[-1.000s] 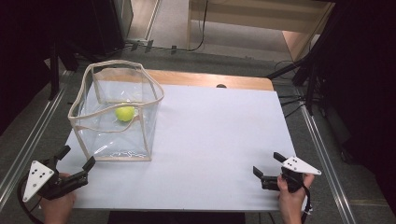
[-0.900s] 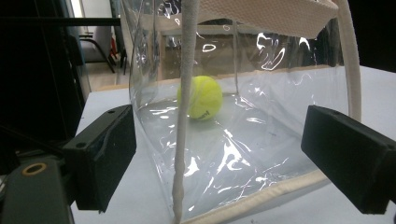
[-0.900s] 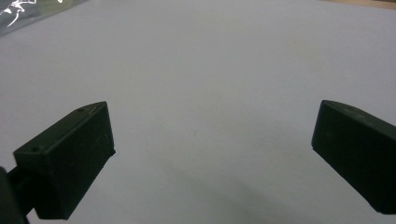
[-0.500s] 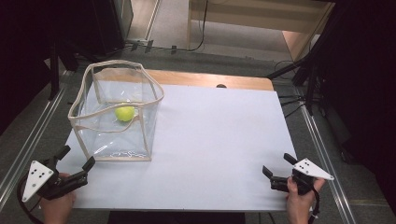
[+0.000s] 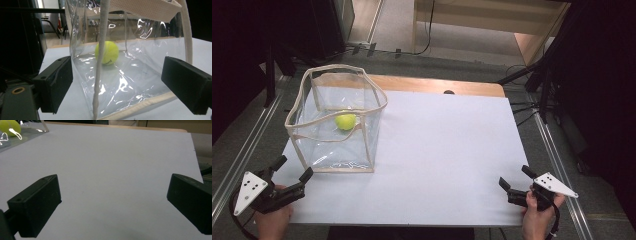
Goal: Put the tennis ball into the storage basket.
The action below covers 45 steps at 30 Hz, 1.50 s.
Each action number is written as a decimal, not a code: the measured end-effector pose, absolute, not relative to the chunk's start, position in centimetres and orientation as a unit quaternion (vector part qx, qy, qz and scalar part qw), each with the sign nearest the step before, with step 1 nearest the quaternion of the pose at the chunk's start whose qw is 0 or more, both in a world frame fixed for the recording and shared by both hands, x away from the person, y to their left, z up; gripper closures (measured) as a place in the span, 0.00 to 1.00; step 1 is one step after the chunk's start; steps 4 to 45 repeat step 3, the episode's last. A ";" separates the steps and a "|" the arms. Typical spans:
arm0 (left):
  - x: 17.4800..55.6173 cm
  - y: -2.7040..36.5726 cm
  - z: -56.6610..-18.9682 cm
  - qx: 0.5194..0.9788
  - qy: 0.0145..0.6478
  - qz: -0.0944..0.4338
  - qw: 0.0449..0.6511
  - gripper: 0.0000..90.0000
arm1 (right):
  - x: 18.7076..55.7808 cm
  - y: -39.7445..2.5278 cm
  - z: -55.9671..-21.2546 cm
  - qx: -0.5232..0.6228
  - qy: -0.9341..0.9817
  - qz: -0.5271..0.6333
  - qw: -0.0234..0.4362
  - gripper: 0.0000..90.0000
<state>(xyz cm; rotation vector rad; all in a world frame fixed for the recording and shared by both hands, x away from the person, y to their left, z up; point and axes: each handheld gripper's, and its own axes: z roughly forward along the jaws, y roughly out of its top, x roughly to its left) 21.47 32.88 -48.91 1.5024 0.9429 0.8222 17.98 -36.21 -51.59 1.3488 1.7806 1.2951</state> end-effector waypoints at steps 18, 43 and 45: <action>21.5 32.9 -48.9 0.637 0.400 0.349 0.558 0.12 | 18.1 -36.2 -51.6 0.505 0.663 0.478 0.277 0.00; 21.5 32.9 -48.9 0.637 0.400 0.349 0.558 0.12 | 18.1 -36.2 -51.6 0.505 0.663 0.478 0.277 0.00; 21.5 32.9 -48.9 0.637 0.400 0.349 0.558 0.12 | 18.1 -36.2 -51.6 0.505 0.663 0.478 0.277 0.00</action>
